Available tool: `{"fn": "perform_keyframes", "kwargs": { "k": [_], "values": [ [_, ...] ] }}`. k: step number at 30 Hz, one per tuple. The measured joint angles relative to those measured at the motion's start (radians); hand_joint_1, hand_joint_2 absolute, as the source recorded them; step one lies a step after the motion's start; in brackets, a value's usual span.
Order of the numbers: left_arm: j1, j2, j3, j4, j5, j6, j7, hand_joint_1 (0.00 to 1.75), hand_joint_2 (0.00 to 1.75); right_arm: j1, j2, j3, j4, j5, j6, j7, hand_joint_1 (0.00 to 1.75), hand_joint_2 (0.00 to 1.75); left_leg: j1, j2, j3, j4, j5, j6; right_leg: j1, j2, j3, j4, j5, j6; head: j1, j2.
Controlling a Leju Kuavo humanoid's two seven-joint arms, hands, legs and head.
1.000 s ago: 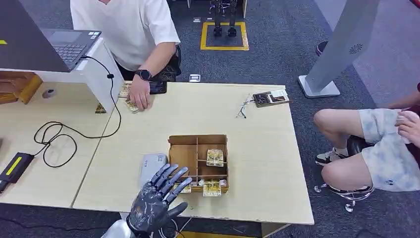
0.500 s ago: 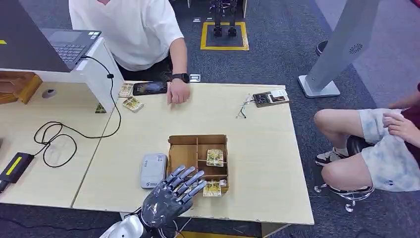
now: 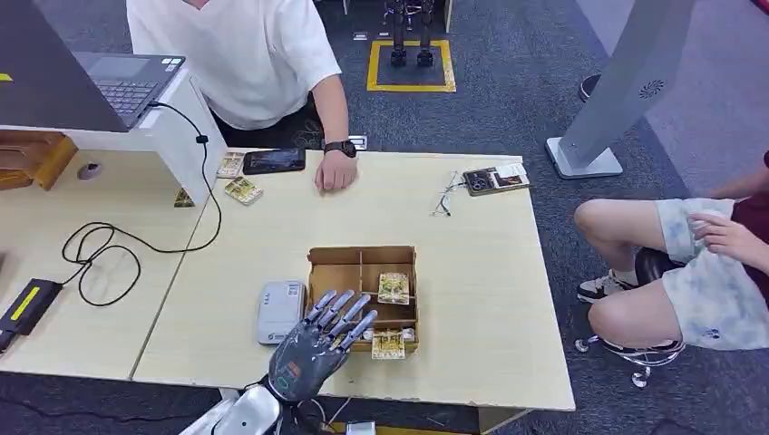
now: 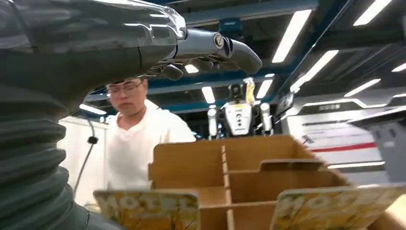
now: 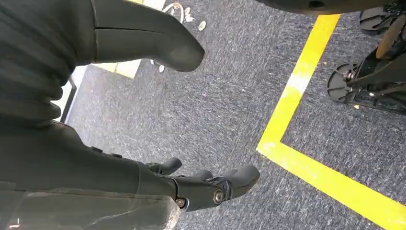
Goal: Pass the card to the sensor for recognition and then transmit it.
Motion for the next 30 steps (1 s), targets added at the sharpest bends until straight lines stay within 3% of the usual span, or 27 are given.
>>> {"fn": "perform_keyframes", "kwargs": {
  "k": [10, 23, 24, 25, 30],
  "values": [
    [-0.022, -0.002, -0.023, 0.072, 0.003, -0.019, 0.064, 0.00, 1.75, 0.001, 0.000, -0.007, 0.000, -0.006, -0.001, 0.000, 0.00, 1.75, 0.000, 0.000, 0.000, 0.000, 0.000, 0.000, 0.000, 0.000, 0.000, 0.000, 0.000, 0.000, 0.000, 0.000],
    [-0.026, -0.003, -0.027, 0.098, 0.003, -0.021, 0.065, 0.00, 1.75, 0.001, 0.000, -0.008, 0.000, -0.012, -0.002, 0.000, 0.00, 1.75, 0.000, 0.000, 0.000, 0.000, 0.000, 0.000, 0.000, 0.000, 0.000, 0.000, 0.000, 0.000, 0.000, 0.000],
    [-0.026, -0.003, -0.027, 0.098, 0.003, -0.021, 0.065, 0.19, 1.75, 0.001, 0.000, -0.008, 0.000, -0.012, -0.002, 0.000, 0.00, 1.75, 0.000, 0.000, 0.000, 0.000, 0.000, 0.000, 0.000, 0.000, 0.000, 0.000, 0.000, 0.000, 0.000, 0.000],
    [-0.026, -0.003, -0.027, 0.100, 0.004, -0.021, 0.065, 1.75, 1.75, 0.001, 0.000, -0.008, 0.000, -0.012, -0.002, 0.000, 0.00, 1.75, 0.000, 0.000, 0.000, 0.000, 0.000, 0.000, 0.000, 0.000, 0.000, 0.000, 0.000, 0.000, 0.000, 0.000],
    [-0.026, -0.003, -0.028, 0.101, 0.044, -0.018, 0.047, 1.75, 1.75, 0.001, 0.000, -0.008, 0.000, -0.012, -0.003, 0.000, 0.00, 1.75, 0.000, 0.000, 0.000, 0.000, 0.000, 0.000, 0.000, 0.000, 0.000, 0.000, 0.000, 0.000, 0.000, 0.000]
  ]
}}
